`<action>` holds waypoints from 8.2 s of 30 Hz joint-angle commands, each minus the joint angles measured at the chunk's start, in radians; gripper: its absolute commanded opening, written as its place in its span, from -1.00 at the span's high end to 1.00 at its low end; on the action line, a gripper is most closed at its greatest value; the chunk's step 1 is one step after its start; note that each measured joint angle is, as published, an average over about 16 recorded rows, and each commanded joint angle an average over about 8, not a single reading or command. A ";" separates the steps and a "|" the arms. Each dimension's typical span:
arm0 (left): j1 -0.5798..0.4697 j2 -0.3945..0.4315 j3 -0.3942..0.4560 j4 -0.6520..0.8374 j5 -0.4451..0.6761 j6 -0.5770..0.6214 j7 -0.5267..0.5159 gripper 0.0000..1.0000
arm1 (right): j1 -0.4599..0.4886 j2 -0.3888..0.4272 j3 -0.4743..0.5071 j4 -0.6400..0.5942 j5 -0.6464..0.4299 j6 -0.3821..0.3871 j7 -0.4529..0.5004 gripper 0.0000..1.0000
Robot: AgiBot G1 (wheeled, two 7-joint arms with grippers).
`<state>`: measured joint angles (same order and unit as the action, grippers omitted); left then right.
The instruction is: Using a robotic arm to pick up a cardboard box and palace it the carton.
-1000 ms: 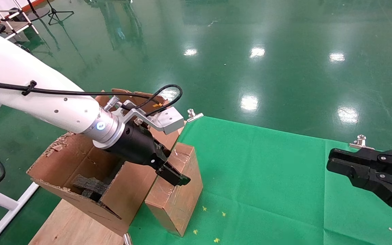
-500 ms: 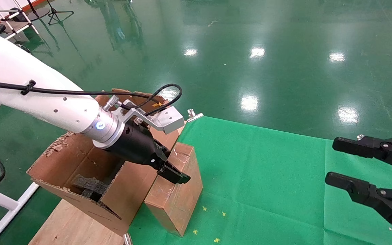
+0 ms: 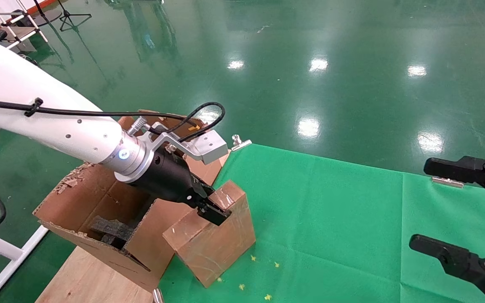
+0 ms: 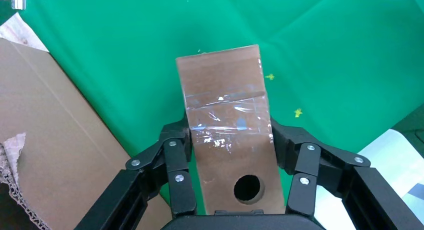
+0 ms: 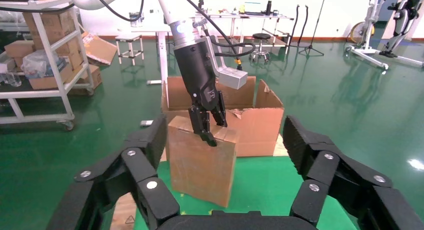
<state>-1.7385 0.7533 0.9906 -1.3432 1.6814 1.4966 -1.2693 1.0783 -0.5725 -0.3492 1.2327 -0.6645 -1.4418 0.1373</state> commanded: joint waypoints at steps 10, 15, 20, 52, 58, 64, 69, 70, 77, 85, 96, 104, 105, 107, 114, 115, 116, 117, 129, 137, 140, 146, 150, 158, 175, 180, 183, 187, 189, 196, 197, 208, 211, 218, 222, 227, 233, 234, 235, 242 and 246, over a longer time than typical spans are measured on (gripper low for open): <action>-0.072 -0.033 -0.056 0.104 -0.062 -0.003 0.109 1.00 | 0.000 0.000 0.000 0.000 0.000 0.000 0.000 -1.00; -0.170 -0.059 -0.117 0.236 -0.138 0.029 0.236 1.00 | 0.000 0.000 0.000 0.000 0.000 0.000 0.000 -1.00; -0.293 -0.084 -0.153 0.401 -0.156 0.064 0.384 1.00 | 0.000 0.000 0.000 0.000 0.000 0.000 0.000 -1.00; -0.403 0.012 0.028 1.236 0.174 -0.330 0.881 1.00 | 0.000 0.000 0.000 0.000 0.000 0.000 0.000 -1.00; -0.343 0.031 0.020 1.280 0.165 -0.455 0.900 1.00 | 0.000 0.000 0.000 0.000 0.000 0.000 0.000 -1.00; -0.302 0.043 0.008 1.311 0.147 -0.462 0.915 1.00 | 0.000 0.000 0.000 0.000 0.000 0.000 0.000 -1.00; -0.269 0.049 0.001 1.329 0.135 -0.452 0.926 1.00 | 0.000 0.000 0.000 0.000 0.000 0.000 0.000 -1.00; -0.261 0.050 -0.001 1.332 0.132 -0.452 0.926 1.00 | 0.000 0.000 0.000 0.000 0.000 0.000 0.000 -1.00; -0.193 0.067 -0.016 1.352 0.111 -0.480 0.919 1.00 | 0.000 0.000 0.000 0.000 0.000 0.000 0.000 -1.00; -0.117 0.086 -0.019 1.356 0.107 -0.537 0.918 1.00 | 0.000 0.000 0.000 0.000 0.000 0.000 0.000 -1.00; -0.028 0.113 -0.015 1.363 0.113 -0.610 0.897 1.00 | 0.000 0.000 0.000 0.000 0.000 0.000 0.000 -1.00; 0.036 0.137 -0.016 1.368 0.112 -0.655 0.863 1.00 | 0.000 0.000 0.000 0.000 0.000 0.000 0.000 -1.00; 0.043 0.139 -0.016 1.369 0.112 -0.660 0.858 1.00 | 0.000 0.000 0.000 0.000 0.000 0.000 0.000 -1.00; 0.056 0.144 -0.017 1.368 0.110 -0.670 0.849 1.00 | 0.000 0.000 0.000 0.000 0.000 0.000 0.000 -1.00; 0.092 0.156 -0.025 1.364 0.100 -0.700 0.821 0.42 | 0.000 0.000 0.000 0.000 0.000 0.000 0.000 -1.00; 0.096 0.157 -0.027 1.364 0.097 -0.705 0.817 0.17 | 0.000 0.000 0.000 0.000 0.000 0.000 0.000 -1.00; 0.099 0.157 -0.029 1.363 0.094 -0.709 0.814 -0.08 | 0.000 0.000 0.000 0.000 0.000 0.000 0.000 -1.00; 0.101 0.157 -0.032 1.363 0.092 -0.713 0.811 -0.33 | 0.000 0.000 0.000 0.000 0.000 0.000 0.000 -1.00; 0.105 0.156 -0.036 1.362 0.085 -0.721 0.808 -1.00 | 0.000 0.000 0.000 0.000 0.000 0.000 0.000 -1.00; 0.104 0.155 -0.033 1.364 0.090 -0.709 0.811 -1.00 | 0.000 0.000 0.000 0.000 0.000 0.000 0.000 -1.00; 0.103 0.154 -0.033 1.365 0.091 -0.706 0.812 -1.00 | 0.000 0.000 0.000 0.000 0.000 0.000 0.000 -1.00; 0.082 0.140 -0.042 1.346 0.078 -0.710 0.825 -1.00 | 0.000 0.000 0.000 0.000 0.000 0.000 0.000 -1.00; 0.061 0.118 -0.057 1.314 0.056 -0.704 0.850 -1.00 | 0.000 0.000 0.000 0.000 0.000 0.000 0.000 -1.00; 0.035 0.049 -0.101 1.204 -0.010 -0.627 0.904 -1.00 | 0.000 0.000 0.000 0.000 0.000 0.000 0.000 -1.00; 0.012 -0.181 -0.189 0.838 -0.174 -0.335 0.906 -1.00 | 0.000 0.000 0.000 -0.001 0.001 0.001 0.000 -1.00; 0.023 -0.170 -0.195 0.844 -0.182 -0.340 0.910 -1.00 | 0.000 0.000 0.000 -0.001 0.001 0.001 0.000 -1.00; 0.043 -0.170 -0.212 0.817 -0.208 -0.327 0.915 -1.00 | 0.000 0.000 0.000 -0.001 0.001 0.001 0.000 -1.00; 0.084 -0.168 -0.245 0.767 -0.257 -0.306 0.926 -1.00 | 0.000 0.000 0.000 -0.001 0.001 0.001 0.000 -1.00; 0.106 -0.167 -0.262 0.741 -0.282 -0.294 0.932 -1.00 | 0.000 0.000 0.000 -0.001 0.001 0.001 0.000 -1.00; 0.182 -0.164 -0.324 0.648 -0.374 -0.254 0.953 -1.00 | 0.000 0.000 0.000 -0.001 0.001 0.001 0.000 -1.00; 0.192 -0.164 -0.332 0.635 -0.386 -0.249 0.955 -1.00 | 0.000 0.000 0.000 -0.001 0.001 0.001 0.000 -1.00; 0.312 -0.158 -0.428 0.488 -0.530 -0.186 0.987 -1.00 | 0.000 0.000 0.000 -0.001 0.001 0.001 0.000 -1.00; 0.345 -0.157 -0.455 0.449 -0.569 -0.169 0.996 -1.00 | 0.000 0.000 0.000 -0.001 0.001 0.001 0.000 -1.00; 0.421 -0.153 -0.515 0.356 -0.660 -0.129 1.016 -1.00 | 0.000 0.000 0.000 -0.001 0.001 0.001 0.000 -1.00; 0.465 -0.151 -0.551 0.302 -0.712 -0.106 1.028 -1.00 | 0.000 0.000 0.000 -0.001 0.001 0.001 0.000 -1.00; 0.519 -0.149 -0.595 0.236 -0.778 -0.077 1.043 -1.00 | 0.000 0.000 0.000 -0.001 0.001 0.001 0.000 -1.00; 0.585 -0.146 -0.647 0.156 -0.856 -0.043 1.060 -1.00 | 0.000 0.000 0.000 -0.001 0.001 0.001 0.000 -1.00; 0.596 -0.145 -0.656 0.143 -0.869 -0.037 1.063 -1.00 | 0.000 0.000 0.000 -0.001 0.001 0.001 0.000 -1.00; 0.606 -0.145 -0.664 0.130 -0.881 -0.031 1.066 -1.00 | 0.000 0.000 0.000 -0.001 0.001 0.001 0.000 -1.00; 0.669 -0.142 -0.715 0.052 -0.957 0.002 1.083 -1.00 | 0.000 0.000 0.000 -0.001 0.001 0.001 0.000 -1.00; 0.683 -0.142 -0.727 0.035 -0.975 0.010 1.086 -1.00 | -0.001 0.000 0.000 -0.001 0.001 0.001 0.000 -1.00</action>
<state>-1.0632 0.6112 0.2705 -1.2978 0.7162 1.5021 -0.1853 1.0778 -0.5720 -0.3492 1.2319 -0.6636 -1.4408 0.1369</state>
